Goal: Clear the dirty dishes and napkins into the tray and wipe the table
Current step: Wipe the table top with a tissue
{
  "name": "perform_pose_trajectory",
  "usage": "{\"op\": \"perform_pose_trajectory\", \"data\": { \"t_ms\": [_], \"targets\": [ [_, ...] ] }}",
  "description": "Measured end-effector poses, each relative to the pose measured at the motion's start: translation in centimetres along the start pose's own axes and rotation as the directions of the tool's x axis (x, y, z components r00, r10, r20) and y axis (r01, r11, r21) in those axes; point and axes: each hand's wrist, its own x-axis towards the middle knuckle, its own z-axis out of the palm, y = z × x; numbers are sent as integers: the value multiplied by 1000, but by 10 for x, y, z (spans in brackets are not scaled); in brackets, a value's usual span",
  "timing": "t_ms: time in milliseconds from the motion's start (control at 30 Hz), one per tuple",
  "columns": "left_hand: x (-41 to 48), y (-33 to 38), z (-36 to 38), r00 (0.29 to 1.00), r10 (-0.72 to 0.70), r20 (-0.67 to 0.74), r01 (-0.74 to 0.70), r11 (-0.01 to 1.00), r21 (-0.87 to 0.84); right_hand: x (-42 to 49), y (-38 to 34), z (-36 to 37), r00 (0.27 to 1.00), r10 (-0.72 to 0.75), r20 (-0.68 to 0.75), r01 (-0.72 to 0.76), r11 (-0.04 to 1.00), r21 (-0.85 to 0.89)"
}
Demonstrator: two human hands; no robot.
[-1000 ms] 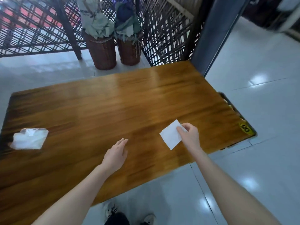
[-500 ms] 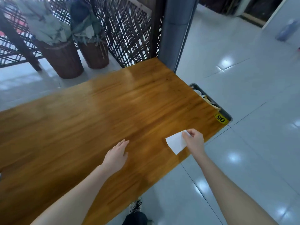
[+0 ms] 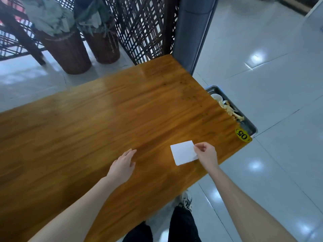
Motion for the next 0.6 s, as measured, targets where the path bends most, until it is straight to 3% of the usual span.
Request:
{"op": "perform_pose_trajectory", "data": {
  "t_ms": [133,233,300,367,467,600],
  "targets": [
    [10,22,7,995,-95,-30,94,995,-26,28,5,3,989,-108,100,125,973,-193],
    [15,41,17,984,-174,-47,172,984,-47,42,7,7,935,-264,236,344,836,-427],
    [17,54,23,974,-221,-51,217,974,-63,46,7,12,841,-385,381,534,705,-467],
    [18,68,29,964,-255,-71,250,965,-75,46,8,18,707,-463,535,695,598,-401],
    [16,83,37,948,-298,-114,287,952,-103,44,14,25,521,-514,682,837,465,-289],
    [14,96,46,926,-346,-150,327,935,-136,51,23,19,426,-557,713,896,370,-247]
  ]
}}
